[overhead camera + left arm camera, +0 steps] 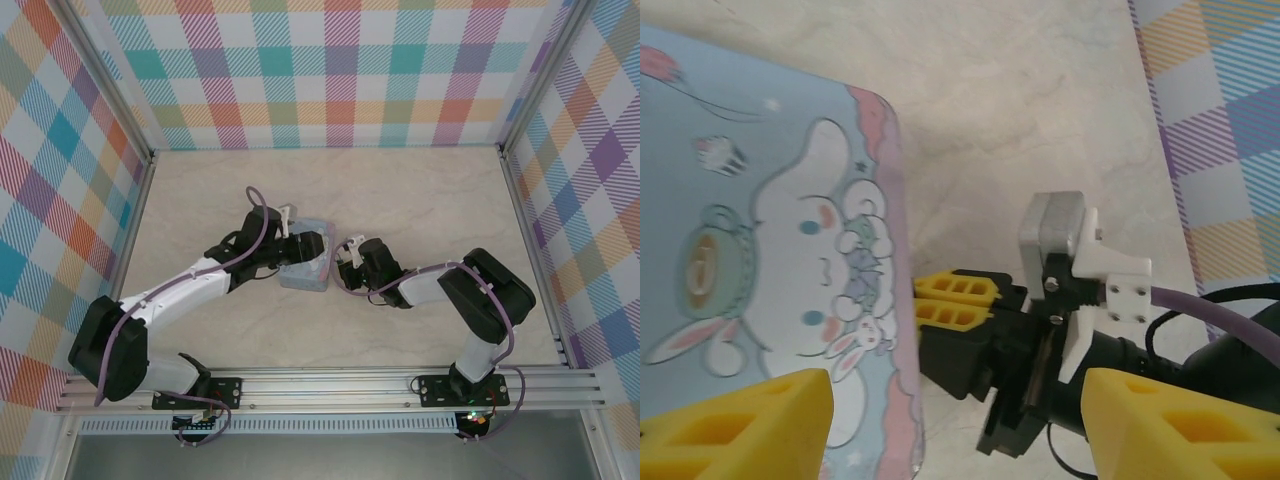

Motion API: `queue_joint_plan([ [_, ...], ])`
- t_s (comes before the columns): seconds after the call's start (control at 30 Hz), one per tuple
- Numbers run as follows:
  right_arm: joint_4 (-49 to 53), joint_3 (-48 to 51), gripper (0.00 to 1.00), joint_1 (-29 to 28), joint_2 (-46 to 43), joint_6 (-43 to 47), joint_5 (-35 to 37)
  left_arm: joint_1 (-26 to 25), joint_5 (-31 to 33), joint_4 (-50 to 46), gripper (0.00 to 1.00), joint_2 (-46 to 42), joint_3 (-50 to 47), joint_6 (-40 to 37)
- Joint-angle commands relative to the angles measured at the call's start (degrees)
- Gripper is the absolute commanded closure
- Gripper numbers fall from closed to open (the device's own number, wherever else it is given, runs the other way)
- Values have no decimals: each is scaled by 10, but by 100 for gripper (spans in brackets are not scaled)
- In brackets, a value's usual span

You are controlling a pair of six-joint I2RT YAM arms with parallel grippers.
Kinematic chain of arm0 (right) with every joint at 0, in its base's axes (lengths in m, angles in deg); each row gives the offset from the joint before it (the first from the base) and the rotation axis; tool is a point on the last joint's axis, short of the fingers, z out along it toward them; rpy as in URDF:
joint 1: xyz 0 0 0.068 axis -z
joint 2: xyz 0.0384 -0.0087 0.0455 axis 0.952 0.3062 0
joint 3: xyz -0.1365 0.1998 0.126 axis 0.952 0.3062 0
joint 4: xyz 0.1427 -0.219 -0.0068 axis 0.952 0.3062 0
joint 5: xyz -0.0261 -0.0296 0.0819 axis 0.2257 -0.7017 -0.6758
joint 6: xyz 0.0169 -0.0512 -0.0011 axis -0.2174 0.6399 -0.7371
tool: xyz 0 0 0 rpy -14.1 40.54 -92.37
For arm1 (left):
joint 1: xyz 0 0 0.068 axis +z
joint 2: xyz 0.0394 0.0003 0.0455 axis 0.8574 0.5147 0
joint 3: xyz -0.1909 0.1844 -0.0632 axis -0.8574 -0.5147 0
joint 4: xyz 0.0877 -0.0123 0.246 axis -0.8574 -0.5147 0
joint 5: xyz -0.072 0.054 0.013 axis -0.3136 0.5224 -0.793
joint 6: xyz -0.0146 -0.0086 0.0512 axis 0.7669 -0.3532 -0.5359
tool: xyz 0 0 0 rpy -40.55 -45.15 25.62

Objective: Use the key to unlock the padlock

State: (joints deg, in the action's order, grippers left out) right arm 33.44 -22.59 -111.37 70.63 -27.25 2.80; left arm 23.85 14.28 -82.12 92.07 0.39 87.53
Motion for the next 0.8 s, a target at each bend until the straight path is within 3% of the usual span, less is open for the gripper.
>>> queue_joint_plan([
  [0.0,14,-7,98,-1,0,-22,6,-18,-11,35,34,28,-5,30],
  [0.77,26,-40,97,-1,-15,-73,6,-32,20,36,33,105,-61,48],
])
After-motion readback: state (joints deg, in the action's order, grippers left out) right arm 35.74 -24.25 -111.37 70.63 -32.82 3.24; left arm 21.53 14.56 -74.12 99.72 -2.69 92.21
